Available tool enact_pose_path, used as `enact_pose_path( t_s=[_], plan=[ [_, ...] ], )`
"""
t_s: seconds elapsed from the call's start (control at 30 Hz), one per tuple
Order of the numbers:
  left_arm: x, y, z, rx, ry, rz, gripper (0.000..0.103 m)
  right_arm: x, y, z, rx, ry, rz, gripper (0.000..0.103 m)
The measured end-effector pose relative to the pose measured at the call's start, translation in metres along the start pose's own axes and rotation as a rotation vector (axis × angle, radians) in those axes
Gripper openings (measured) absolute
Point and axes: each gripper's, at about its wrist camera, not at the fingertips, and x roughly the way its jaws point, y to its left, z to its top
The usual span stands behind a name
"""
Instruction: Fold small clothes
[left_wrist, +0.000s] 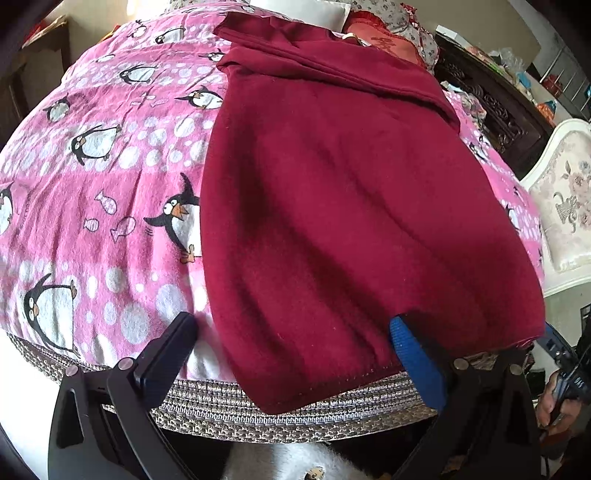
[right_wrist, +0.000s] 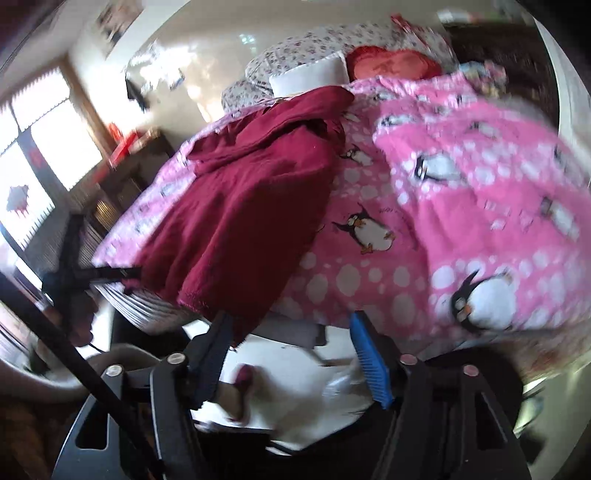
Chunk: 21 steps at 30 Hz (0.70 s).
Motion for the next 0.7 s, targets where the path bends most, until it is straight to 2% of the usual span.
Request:
enact_pose_path(
  t_s=[0.17,0.2,0.23,0.3,0.33,0.37,0.4,0.53,0.7],
  plan=[
    [-0.002,0.006,0.001,-0.027,-0.010,-0.041,0.103,0.012,-0.005,-0.004,0.109,-0.001,0.210,0.076],
    [-0.003,0.008,0.002,-0.036,-0.017,-0.054,0.096,0.018,-0.005,-0.004,0.134,-0.001,0.265,0.076],
    [-0.005,0.010,0.003,-0.042,-0.029,-0.049,0.087,0.024,-0.004,-0.004,0.151,0.005,0.289,0.076],
    [-0.009,0.013,0.006,-0.040,-0.047,-0.010,0.037,0.036,-0.003,-0.003,0.178,0.012,0.300,0.059],
    [-0.010,0.016,0.009,-0.049,-0.038,-0.045,0.028,0.038,-0.002,0.001,0.175,0.005,0.302,0.023],
    [-0.010,0.021,0.011,-0.070,-0.023,-0.096,0.020,0.037,0.000,0.005,0.162,-0.008,0.294,0.016],
    [-0.011,0.025,0.014,-0.085,-0.014,-0.124,0.014,0.034,0.004,0.009,0.144,-0.018,0.295,0.016],
    [-0.021,0.034,0.031,-0.093,-0.023,-0.199,0.011,0.007,0.039,0.042,-0.008,-0.105,0.288,0.016],
    [-0.073,0.036,0.075,-0.055,-0.158,-0.233,0.010,-0.010,0.077,0.102,-0.152,-0.211,0.279,0.016]
  ],
)
